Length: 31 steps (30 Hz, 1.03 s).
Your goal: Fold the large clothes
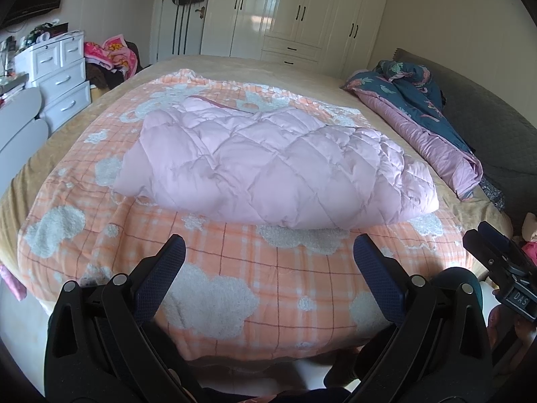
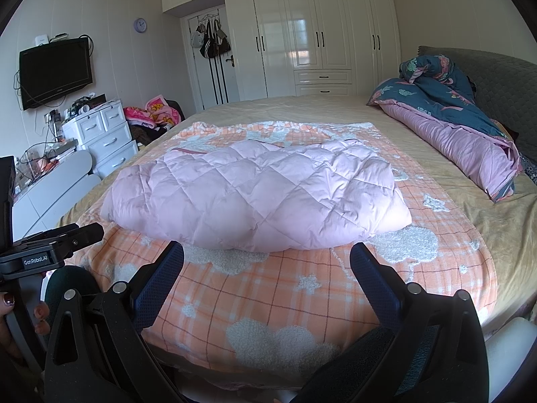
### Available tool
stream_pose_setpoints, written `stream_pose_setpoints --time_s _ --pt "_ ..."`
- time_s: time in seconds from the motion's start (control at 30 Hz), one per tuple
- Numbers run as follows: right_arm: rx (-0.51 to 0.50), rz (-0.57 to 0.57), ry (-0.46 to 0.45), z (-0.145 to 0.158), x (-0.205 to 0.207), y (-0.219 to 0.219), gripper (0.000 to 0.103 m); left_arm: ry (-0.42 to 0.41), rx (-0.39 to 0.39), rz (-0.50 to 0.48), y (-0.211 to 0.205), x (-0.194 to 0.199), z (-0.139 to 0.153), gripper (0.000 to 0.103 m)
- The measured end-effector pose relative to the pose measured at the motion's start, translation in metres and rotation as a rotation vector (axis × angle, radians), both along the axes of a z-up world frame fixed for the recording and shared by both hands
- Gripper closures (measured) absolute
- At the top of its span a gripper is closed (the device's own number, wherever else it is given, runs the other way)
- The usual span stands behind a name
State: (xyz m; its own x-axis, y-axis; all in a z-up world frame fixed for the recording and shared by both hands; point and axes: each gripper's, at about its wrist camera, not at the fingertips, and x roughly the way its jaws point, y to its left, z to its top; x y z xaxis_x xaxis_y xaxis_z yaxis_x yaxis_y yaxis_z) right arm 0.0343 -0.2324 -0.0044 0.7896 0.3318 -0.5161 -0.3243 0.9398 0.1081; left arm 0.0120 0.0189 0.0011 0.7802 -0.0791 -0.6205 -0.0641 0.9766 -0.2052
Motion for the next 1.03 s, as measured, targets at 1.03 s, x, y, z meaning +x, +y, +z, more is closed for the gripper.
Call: stream_pose_setpoints --time_s 1.03 --pt "-0.047 -0.965 0.110 -0.065 -0.006 -0.303 0.004 0.101 -0.095 0.372 0.179 0.053 -0.024 0.009"
